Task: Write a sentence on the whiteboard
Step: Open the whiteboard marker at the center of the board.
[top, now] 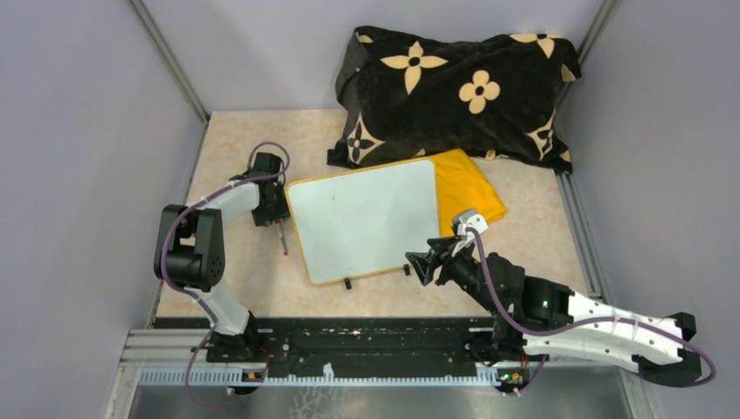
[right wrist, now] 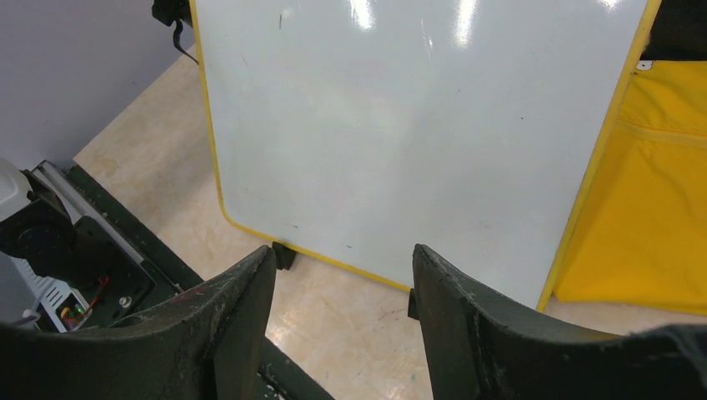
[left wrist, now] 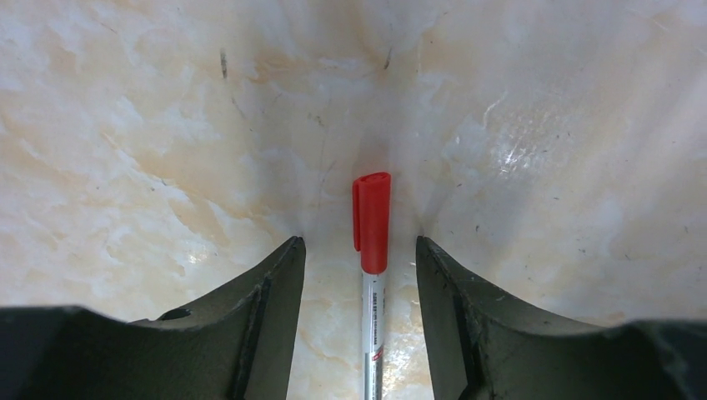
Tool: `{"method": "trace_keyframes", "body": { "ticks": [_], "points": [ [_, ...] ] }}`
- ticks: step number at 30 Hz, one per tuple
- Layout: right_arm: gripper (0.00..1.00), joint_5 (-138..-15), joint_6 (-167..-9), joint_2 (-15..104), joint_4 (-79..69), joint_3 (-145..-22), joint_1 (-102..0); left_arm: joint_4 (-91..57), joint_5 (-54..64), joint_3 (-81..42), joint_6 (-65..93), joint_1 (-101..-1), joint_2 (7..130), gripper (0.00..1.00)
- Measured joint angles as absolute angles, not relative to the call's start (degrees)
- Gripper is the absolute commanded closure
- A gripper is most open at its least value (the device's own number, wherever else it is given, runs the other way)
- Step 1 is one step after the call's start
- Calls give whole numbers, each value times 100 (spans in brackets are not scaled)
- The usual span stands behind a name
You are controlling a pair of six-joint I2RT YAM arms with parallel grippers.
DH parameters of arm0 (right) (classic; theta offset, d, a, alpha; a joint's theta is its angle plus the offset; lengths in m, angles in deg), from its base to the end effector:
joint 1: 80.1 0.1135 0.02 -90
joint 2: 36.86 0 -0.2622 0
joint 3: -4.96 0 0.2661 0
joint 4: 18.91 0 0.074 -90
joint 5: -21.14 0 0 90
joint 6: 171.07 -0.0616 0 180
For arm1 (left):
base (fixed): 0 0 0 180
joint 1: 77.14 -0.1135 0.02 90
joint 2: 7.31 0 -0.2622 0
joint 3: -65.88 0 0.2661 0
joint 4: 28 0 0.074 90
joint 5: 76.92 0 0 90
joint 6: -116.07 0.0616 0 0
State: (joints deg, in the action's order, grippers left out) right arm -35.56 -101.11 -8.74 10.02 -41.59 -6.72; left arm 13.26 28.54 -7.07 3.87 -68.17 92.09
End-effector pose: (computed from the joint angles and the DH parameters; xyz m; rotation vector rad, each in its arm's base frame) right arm 0.0795 0.1480 0.2983 -0.3901 1.7305 0.6891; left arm 0.3499 -0.0386 0.1302 -0.3812 2.6628 0.2093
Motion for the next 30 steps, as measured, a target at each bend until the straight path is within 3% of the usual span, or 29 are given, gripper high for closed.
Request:
{"method": "trace_keyframes", "body": {
  "ticks": [13,30],
  "points": [
    [40,-3558,-10124,-867,996,-4159,-672,1315,2605,-685,339,-6826,9202,55],
    [39,-3552,-10124,-970,998,-4148,-672,1302,2660,-670,363,-6826,9228,83]
  ]
}}
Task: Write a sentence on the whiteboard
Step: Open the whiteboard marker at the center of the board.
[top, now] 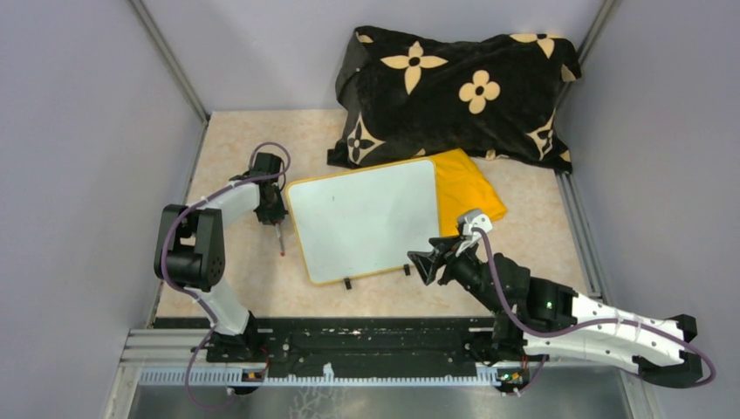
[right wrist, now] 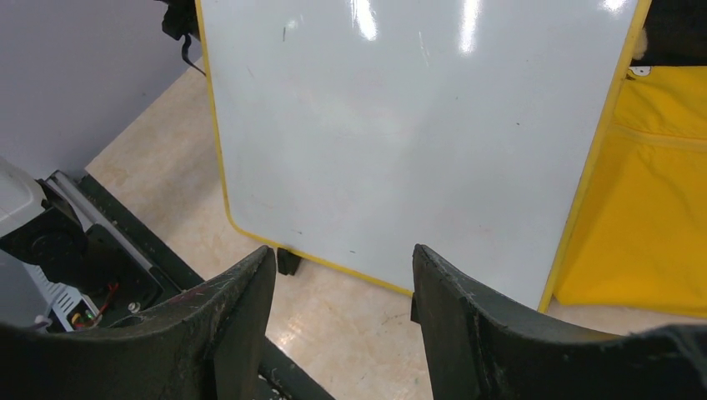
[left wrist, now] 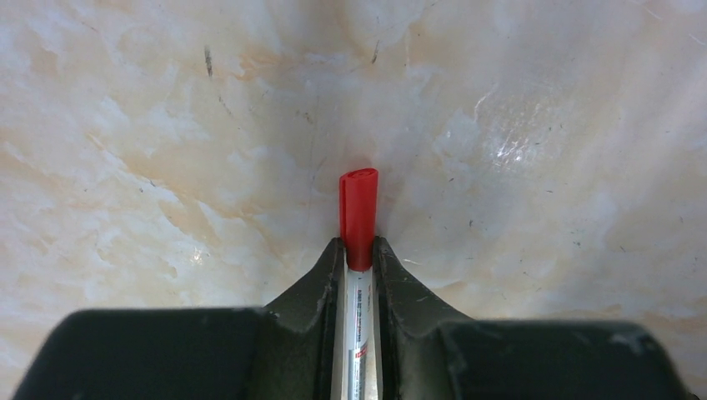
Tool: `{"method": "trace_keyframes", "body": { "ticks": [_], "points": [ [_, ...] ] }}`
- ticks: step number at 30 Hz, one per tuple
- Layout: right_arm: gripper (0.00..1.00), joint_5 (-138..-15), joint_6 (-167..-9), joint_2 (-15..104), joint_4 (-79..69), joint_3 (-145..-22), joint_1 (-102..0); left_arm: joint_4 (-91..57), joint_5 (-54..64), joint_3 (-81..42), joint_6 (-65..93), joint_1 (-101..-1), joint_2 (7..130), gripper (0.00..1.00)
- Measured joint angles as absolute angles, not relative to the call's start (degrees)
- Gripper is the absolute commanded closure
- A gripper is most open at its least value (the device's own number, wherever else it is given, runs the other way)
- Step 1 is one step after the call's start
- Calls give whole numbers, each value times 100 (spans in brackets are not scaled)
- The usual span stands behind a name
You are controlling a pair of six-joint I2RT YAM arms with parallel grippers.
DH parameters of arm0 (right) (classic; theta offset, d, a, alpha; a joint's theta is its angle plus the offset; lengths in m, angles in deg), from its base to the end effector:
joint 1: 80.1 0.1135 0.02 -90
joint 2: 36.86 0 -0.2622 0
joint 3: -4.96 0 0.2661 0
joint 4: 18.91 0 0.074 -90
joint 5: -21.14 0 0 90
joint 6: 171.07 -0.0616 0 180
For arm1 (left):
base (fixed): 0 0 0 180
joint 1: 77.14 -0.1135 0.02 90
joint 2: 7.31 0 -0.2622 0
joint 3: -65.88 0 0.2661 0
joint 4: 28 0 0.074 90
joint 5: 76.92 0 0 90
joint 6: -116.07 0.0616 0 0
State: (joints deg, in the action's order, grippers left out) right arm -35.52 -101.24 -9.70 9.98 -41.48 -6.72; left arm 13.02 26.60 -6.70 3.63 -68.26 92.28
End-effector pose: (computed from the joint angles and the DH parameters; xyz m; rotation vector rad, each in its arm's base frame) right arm 0.0787 0.1452 0.3001 -0.3786 1.7209 0.7014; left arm 0.3489 -0.0399 0.1270 -0.3812 2.6794 0.1670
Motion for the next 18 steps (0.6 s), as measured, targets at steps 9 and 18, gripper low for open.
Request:
{"method": "trace_keyframes", "body": {
  "ticks": [9,18],
  "points": [
    [39,-3530,-10174,-1130,1002,-4148,-672,1304,2811,-651,330,-6802,9183,100],
    [39,-3534,-10174,-1097,1002,-4151,-672,1828,3438,-484,62,-6841,8538,100]
  ]
}}
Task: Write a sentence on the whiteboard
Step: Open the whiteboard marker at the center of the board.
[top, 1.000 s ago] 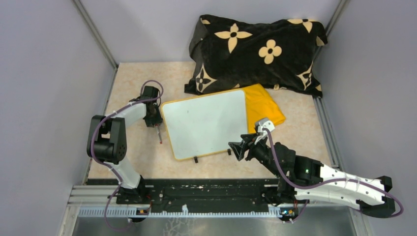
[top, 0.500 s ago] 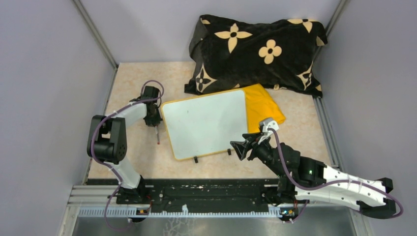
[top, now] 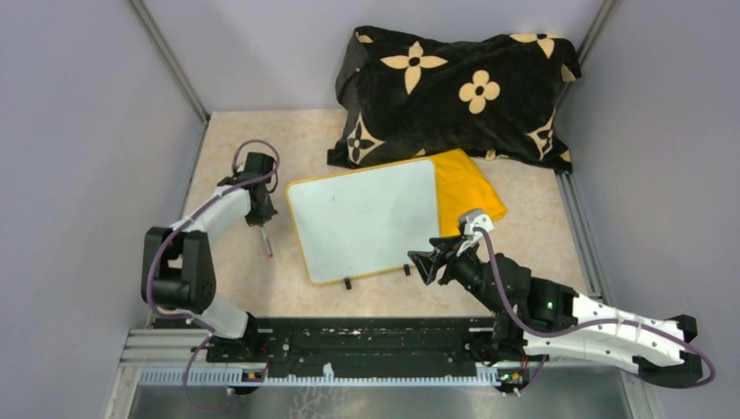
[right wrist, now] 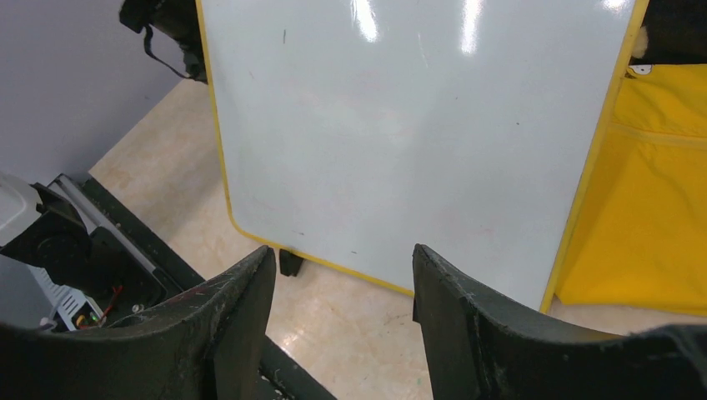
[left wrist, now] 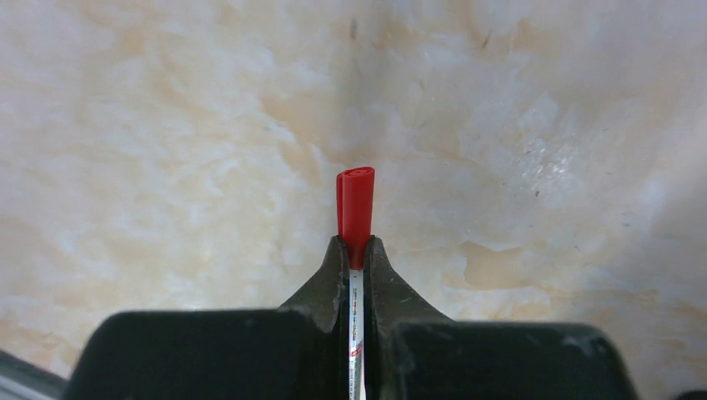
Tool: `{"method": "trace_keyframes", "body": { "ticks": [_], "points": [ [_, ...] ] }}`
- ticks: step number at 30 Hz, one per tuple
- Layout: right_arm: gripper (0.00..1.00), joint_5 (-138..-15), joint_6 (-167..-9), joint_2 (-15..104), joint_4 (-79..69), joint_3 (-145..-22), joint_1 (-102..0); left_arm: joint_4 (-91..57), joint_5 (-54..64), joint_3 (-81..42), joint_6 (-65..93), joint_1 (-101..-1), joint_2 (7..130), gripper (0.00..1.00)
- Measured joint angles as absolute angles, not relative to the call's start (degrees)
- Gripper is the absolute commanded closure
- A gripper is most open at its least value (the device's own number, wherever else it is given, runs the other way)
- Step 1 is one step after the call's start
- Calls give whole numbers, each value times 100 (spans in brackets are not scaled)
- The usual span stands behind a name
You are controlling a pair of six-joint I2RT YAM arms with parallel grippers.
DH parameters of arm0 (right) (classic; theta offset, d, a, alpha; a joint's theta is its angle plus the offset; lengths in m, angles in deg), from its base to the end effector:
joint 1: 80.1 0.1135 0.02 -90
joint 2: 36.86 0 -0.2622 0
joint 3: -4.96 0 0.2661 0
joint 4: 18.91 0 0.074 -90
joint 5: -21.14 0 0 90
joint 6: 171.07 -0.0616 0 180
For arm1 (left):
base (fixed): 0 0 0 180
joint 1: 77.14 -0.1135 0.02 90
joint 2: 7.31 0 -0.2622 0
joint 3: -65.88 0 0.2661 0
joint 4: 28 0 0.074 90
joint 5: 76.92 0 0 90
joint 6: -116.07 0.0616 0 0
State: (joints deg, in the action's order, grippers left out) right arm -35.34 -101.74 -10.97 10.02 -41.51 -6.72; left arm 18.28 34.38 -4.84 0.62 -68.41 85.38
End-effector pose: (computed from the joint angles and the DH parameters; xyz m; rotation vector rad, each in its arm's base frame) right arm 0.0776 0.1410 0.3033 -0.3561 1.7087 0.7210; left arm 0.3274 -0.0276 0.1538 -0.4808 2.6123 0.3273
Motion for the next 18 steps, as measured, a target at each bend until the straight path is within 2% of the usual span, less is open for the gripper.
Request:
{"method": "trace_keyframes", "body": {
  "ticks": [10,18],
  "points": [
    [40,-3593,-10137,-688,1005,-4286,-672,2167,4192,-1595,-144,-6856,6986,100],
    [39,-3720,-9857,-299,924,-4791,-672,1831,3654,-2801,86,-6856,6184,100]
  ]
}}
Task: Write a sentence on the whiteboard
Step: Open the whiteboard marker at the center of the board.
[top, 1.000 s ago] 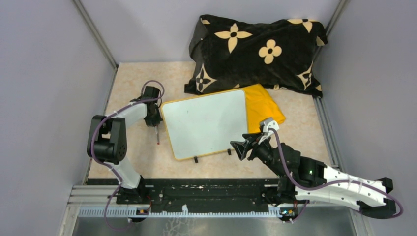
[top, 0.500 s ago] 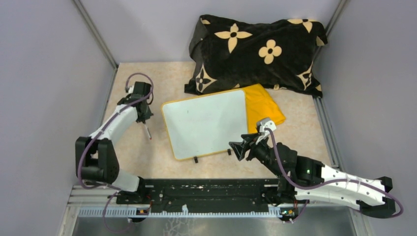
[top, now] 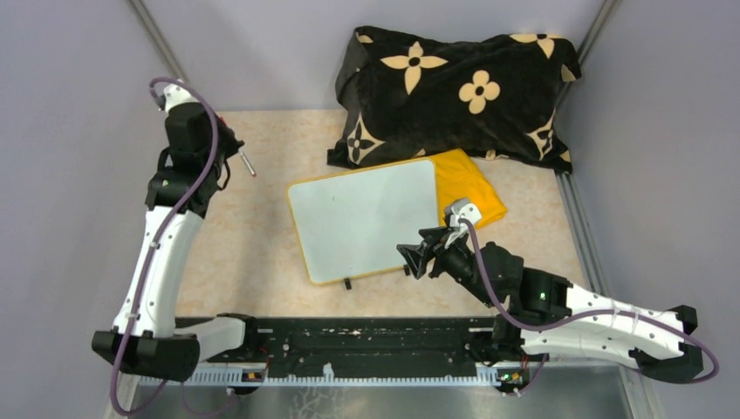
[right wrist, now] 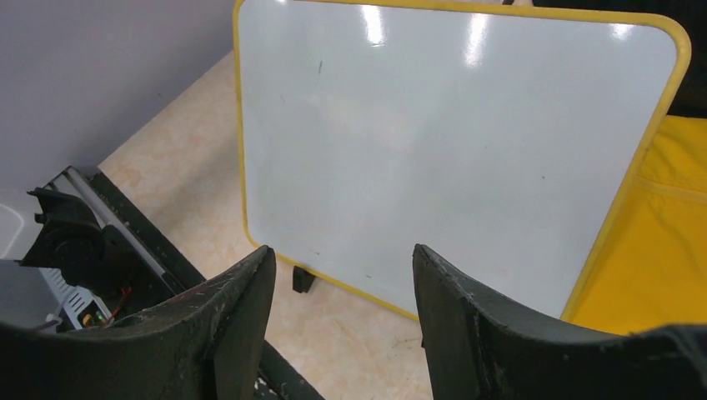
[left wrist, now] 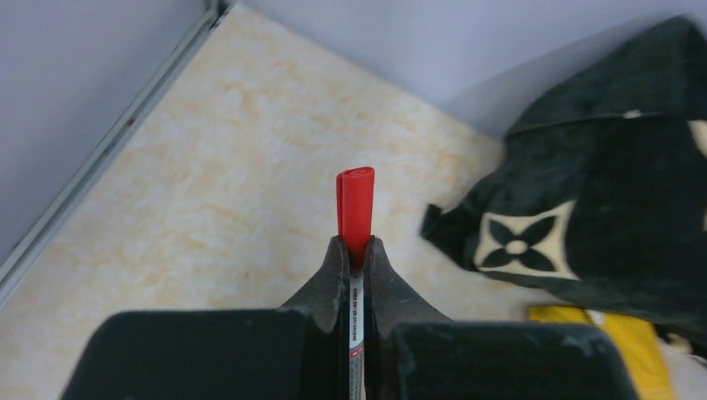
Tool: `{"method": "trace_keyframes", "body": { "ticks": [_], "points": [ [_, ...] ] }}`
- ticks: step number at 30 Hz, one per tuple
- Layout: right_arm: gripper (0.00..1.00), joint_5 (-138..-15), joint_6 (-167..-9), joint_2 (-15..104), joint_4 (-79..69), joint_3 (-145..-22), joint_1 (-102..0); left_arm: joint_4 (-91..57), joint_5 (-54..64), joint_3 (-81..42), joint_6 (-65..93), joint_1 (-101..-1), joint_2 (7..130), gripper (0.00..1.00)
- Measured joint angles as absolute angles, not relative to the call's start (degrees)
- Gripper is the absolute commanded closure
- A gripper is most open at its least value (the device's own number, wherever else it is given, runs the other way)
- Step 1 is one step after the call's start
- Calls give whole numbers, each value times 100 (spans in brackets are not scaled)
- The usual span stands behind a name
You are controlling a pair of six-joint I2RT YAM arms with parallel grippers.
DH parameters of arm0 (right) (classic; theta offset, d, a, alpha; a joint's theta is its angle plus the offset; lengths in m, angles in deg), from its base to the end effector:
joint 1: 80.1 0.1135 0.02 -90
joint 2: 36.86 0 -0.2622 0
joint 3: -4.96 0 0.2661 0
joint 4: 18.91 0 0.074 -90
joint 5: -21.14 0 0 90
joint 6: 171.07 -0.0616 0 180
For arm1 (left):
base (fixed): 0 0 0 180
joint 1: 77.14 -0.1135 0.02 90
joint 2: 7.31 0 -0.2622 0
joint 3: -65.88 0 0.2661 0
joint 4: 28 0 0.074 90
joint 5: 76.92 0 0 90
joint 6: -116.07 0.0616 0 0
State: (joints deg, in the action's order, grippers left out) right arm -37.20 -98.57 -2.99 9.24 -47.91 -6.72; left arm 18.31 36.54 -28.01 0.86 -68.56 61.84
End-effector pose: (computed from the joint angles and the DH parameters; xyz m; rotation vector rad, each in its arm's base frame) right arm 0.0821 0.1620 0.3262 -0.4358 1.7021 0.6968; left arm 0.2901 -0.0190 0.4219 -0.5391 1.8373 0.0020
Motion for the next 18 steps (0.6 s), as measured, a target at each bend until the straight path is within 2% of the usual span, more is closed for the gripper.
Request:
{"method": "trace_keyframes", "body": {
  "ticks": [10,18],
  "points": [
    [38,-4341,-9282,431,250,-5423,-672,126,1344,-2408,164,-6856,5156,100],
    [37,-4937,-9129,1211,-576,-5982,-735,-2193,-1078,-1088,-730,-6856,4833,100]
  ]
}}
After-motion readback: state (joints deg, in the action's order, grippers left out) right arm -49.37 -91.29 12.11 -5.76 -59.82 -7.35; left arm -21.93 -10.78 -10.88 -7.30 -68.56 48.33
